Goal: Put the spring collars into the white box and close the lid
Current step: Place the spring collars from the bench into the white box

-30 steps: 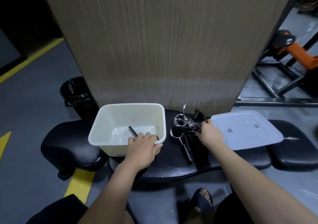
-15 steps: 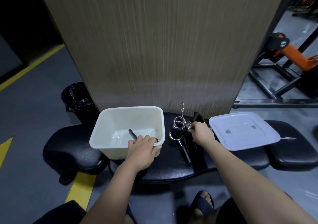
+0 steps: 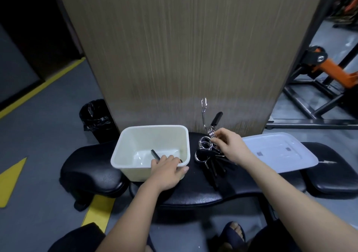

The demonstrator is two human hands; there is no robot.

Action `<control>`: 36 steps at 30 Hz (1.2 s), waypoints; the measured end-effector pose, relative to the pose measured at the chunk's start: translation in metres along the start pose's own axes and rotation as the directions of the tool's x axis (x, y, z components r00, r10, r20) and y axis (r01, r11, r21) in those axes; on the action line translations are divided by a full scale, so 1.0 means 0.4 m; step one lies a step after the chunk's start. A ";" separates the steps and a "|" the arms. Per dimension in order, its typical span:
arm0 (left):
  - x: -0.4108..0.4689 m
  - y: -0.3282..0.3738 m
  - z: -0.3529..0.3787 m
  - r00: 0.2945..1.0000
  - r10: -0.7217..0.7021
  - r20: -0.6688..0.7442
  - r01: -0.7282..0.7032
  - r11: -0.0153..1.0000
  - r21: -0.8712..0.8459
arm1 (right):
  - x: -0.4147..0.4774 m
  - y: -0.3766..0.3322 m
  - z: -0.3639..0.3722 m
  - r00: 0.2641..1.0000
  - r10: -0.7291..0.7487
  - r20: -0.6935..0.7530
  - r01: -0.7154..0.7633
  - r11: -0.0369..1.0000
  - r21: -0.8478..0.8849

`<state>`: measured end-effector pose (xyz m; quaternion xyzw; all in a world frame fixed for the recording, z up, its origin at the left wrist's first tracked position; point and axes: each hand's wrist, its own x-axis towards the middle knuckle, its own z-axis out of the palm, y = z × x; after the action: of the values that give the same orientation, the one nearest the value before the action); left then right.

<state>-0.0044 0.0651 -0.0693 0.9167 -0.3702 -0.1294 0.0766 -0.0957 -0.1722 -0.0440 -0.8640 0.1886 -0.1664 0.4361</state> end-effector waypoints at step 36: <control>0.246 -0.229 -0.032 0.973 -0.084 0.216 0.031 0.971 0.237 | -0.043 -0.040 0.348 0.980 0.102 0.171 -0.098 0.995 -0.028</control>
<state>0.1278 0.0624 -0.0965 0.9092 -0.3623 -0.1903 -0.0775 -0.0449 -0.0592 -0.1118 -0.8689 0.1949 -0.0671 0.4500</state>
